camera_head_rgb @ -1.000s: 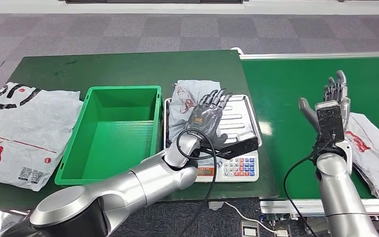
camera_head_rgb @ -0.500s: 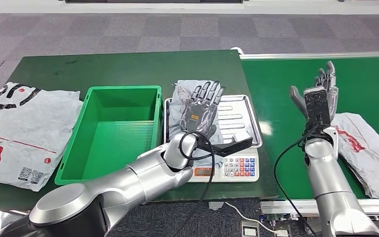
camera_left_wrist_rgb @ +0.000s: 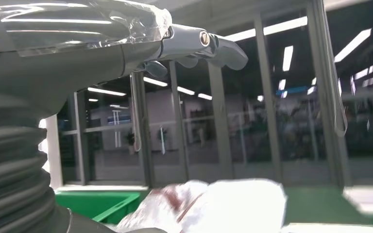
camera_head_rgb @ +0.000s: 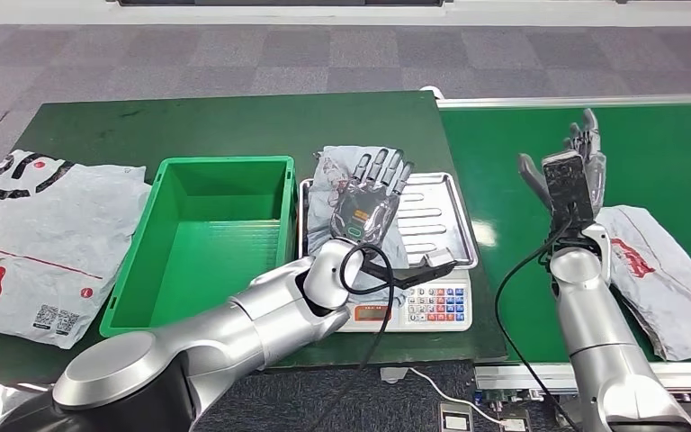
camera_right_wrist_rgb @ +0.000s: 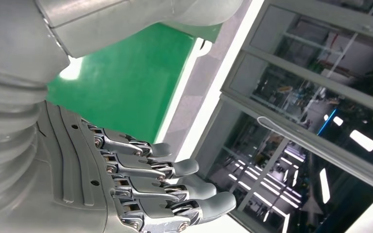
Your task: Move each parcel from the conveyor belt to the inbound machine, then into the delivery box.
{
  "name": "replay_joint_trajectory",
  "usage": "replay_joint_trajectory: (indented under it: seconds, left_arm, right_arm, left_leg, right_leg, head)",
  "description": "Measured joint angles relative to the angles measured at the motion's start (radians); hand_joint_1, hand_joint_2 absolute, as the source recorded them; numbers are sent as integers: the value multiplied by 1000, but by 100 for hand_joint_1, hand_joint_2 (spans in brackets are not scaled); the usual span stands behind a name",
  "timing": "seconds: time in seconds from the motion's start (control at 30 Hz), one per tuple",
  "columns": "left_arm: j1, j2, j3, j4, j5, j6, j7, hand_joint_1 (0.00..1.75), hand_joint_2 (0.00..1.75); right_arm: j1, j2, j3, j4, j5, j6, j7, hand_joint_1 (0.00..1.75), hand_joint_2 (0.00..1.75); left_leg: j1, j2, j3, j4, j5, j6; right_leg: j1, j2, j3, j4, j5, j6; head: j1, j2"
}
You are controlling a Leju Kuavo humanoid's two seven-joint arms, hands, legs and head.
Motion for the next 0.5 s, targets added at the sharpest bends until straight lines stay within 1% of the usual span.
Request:
replay_joint_trajectory:
  seconds: [0.2, 0.33, 0.5]
  left_arm:
    - [-6, 2, 1, 28, 33, -33, -26, 0, 175]
    - [-5, 2, 26, 45, 88, -81, -94, 0, 175]
    - [-3, 2, 49, 53, 122, -163, -136, 0, 175]
  right_arm:
    - [-23, 1, 0, 15, 2, 5, 2, 0, 175]
    - [-51, 1, 0, 38, 2, 6, -1, 0, 175]
    - [-66, 1, 0, 55, 4, 6, -7, 0, 175]
  left_leg:
    - [0, 0, 0, 0, 0, 0]
    - [0, 0, 0, 0, 0, 0]
    - [0, -1, 0, 0, 0, 0]
  right_leg:
    - [0, 0, 0, 0, 0, 0]
    - [0, 0, 0, 0, 0, 0]
    - [0, 0, 0, 0, 0, 0]
  head:
    - [0, 0]
    - [0, 0]
    - [0, 0]
